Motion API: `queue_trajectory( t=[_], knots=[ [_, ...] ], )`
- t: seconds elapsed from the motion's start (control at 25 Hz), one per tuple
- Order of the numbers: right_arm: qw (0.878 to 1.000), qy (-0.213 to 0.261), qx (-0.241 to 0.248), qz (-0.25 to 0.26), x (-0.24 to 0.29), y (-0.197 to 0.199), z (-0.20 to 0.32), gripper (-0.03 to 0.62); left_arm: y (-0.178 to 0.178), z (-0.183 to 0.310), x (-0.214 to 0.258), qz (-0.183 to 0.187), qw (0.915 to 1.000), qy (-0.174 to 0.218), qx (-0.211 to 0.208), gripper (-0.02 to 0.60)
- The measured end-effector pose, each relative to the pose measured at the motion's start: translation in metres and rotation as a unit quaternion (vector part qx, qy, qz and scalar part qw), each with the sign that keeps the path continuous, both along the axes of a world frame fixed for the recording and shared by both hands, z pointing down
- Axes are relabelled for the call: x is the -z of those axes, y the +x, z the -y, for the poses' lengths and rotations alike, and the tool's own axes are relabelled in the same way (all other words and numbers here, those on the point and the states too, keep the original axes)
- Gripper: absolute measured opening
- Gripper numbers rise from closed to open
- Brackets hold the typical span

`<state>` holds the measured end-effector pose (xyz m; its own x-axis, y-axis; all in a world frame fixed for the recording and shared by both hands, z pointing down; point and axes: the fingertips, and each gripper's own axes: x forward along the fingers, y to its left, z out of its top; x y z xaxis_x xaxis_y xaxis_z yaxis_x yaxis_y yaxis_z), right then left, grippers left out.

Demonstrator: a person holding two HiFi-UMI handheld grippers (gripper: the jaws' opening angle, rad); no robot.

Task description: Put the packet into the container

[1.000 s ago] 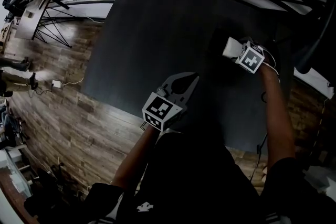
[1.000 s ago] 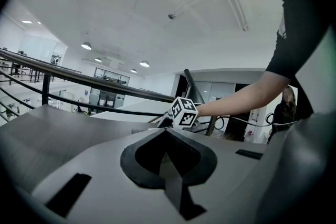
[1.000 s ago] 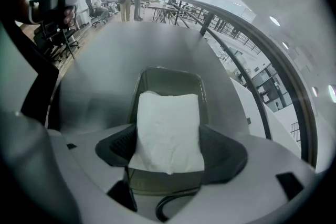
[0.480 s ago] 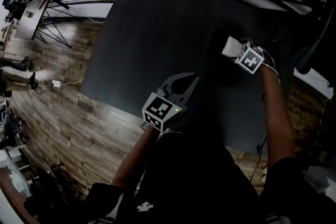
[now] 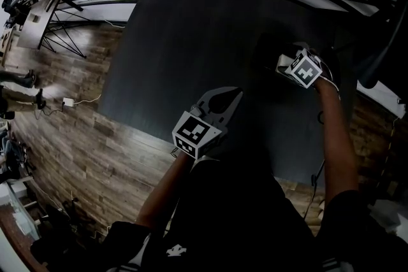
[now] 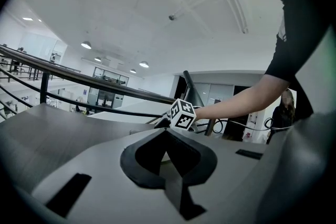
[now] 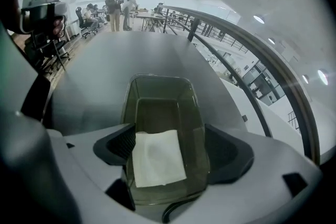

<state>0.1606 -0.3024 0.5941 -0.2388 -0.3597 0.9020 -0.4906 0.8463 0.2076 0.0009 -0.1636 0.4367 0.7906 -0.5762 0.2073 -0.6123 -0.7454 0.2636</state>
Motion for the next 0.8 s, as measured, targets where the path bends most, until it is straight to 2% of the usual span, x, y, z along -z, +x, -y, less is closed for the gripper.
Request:
queue_trajectory(
  t=[0.44, 0.68, 0.72, 0.8],
  knots=[
    [1.0, -0.004, -0.003, -0.008, -0.001, 0.008, -0.007, 0.393, 0.005, -0.001, 0.001, -0.004, 1.0, 0.002, -0.008, -0.005],
    [1.0, 0.001, -0.003, 0.012, 0.012, -0.001, -0.012, 0.39, 0.005, 0.0, 0.005, -0.009, 0.9999, 0.006, -0.013, -0.005],
    [1.0, 0.003, -0.007, 0.016, 0.015, -0.004, -0.013, 0.385, 0.006, 0.0, 0.005, -0.009, 0.9998, 0.007, -0.015, -0.005],
    [1.0, 0.009, -0.015, 0.026, 0.022, -0.01, -0.017, 0.336, 0.006, -0.001, 0.006, -0.01, 0.9997, 0.009, -0.019, -0.005]
  ],
)
